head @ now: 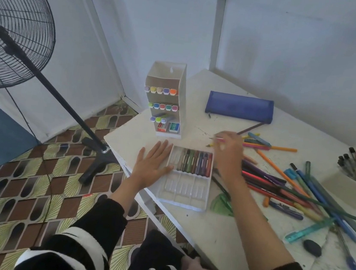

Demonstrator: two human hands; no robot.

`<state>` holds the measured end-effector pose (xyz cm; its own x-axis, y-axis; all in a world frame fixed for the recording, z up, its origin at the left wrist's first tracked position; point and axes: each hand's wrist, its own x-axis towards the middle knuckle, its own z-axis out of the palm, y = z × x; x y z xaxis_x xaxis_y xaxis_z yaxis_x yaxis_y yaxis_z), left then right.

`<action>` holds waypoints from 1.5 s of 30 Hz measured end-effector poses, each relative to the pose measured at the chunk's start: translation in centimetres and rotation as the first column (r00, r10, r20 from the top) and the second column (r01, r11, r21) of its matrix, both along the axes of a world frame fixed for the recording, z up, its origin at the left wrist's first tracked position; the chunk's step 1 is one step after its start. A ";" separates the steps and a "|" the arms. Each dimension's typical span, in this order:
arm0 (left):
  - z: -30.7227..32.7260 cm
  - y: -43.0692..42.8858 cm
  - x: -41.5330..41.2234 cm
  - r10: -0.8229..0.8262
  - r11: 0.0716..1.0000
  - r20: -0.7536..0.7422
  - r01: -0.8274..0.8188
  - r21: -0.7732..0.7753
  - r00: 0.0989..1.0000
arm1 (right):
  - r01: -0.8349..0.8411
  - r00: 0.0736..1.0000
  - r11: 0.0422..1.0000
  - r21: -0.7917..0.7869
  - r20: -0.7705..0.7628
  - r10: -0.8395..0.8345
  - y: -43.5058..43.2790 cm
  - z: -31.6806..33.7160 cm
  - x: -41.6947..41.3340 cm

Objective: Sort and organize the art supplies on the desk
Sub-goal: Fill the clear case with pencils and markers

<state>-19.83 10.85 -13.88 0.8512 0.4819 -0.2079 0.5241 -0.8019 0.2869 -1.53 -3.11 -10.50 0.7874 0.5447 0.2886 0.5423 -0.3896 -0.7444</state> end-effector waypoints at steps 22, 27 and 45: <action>0.4 -0.3 -0.2 -0.012 1.000 0.018 0.011 0.008 1.000 | -0.531 0.820 0.828 -0.177 0.136 0.555 -1.2 1.4 1.9; 0.7 -0.5 -0.2 -0.011 1.000 0.007 0.011 0.008 1.000 | -0.673 0.618 0.639 -0.372 0.192 0.763 2.3 -0.1 -1.5; 0.2 -0.3 -0.2 -0.013 1.000 0.021 0.012 0.025 1.000 | -0.597 0.578 0.687 -0.413 0.372 0.726 1.1 -2.7 -2.9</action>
<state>-20.08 10.53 -13.65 0.8612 0.4760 -0.1782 0.5081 -0.8153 0.2778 -4.42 -2.04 -13.16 -0.0306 0.9509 0.3080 0.9601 0.1137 -0.2556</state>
